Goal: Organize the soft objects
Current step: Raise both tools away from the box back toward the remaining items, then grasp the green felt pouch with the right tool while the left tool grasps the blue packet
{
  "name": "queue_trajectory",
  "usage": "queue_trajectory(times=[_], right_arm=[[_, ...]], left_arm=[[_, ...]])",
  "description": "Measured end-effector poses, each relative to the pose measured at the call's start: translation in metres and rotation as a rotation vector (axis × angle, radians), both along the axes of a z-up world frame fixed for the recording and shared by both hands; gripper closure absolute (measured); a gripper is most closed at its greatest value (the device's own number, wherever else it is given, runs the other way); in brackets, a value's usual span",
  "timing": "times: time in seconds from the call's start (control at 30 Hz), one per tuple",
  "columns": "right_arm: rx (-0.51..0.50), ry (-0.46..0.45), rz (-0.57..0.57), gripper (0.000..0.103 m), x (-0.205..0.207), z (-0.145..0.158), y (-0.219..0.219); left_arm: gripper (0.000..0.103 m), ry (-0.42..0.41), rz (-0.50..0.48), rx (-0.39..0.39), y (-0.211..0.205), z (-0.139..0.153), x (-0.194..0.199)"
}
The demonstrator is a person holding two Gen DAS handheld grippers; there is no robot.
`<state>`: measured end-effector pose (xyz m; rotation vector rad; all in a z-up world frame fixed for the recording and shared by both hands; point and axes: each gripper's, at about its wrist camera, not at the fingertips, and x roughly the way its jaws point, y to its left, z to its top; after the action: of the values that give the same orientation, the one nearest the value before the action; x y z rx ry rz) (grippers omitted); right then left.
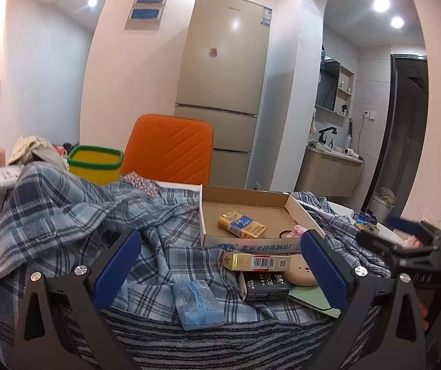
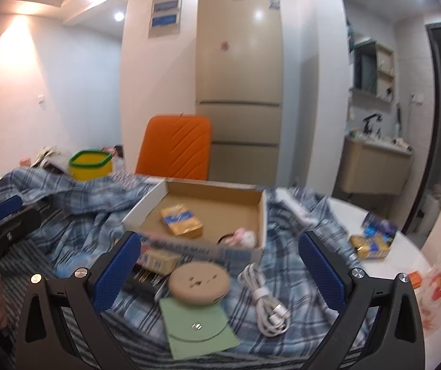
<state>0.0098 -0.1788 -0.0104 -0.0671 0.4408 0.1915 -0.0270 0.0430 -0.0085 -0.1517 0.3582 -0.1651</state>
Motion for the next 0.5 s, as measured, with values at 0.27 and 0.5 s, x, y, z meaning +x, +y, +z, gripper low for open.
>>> queue_trajectory(times=[0.27,0.5], right_arm=[[-0.049,0.187,0.086,0.000,0.026,-0.024,0.004],[-0.122,0.406,0.217,0.000,0.053,-0.058,0.018]], left_arm=[[0.000,0.058,-0.006,0.000,0.000,-0.006,0.008],[0.000,0.079,-0.026,0.019,-0.006,-0.009,0.012]])
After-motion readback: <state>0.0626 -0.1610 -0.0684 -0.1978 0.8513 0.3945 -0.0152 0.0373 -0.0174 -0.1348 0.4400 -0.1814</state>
